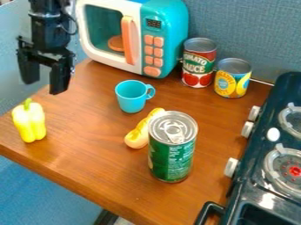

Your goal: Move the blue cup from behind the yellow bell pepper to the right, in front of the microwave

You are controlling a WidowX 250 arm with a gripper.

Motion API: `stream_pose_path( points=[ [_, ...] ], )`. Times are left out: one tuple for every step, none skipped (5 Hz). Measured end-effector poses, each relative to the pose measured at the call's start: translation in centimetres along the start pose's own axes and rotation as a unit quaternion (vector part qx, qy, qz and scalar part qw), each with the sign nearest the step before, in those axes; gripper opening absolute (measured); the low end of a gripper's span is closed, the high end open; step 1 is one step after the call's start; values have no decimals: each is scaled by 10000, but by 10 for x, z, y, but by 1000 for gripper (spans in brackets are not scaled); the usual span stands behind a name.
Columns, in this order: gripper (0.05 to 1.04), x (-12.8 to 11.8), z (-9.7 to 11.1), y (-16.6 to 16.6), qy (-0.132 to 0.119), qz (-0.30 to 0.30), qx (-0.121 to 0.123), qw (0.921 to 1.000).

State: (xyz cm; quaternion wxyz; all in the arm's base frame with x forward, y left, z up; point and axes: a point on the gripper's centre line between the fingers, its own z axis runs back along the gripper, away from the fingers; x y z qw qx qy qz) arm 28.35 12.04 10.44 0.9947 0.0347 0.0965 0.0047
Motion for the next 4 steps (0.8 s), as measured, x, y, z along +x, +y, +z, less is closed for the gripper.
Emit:
stream_pose_path(
  points=[
    [1001,1,0,1,-27,-17,16,10000],
    [1001,1,0,0,-20,-18,14,10000],
    [1001,1,0,1,-25,-18,23,10000],
    [1001,1,0,0,-21,-25,15,10000]
  ],
)
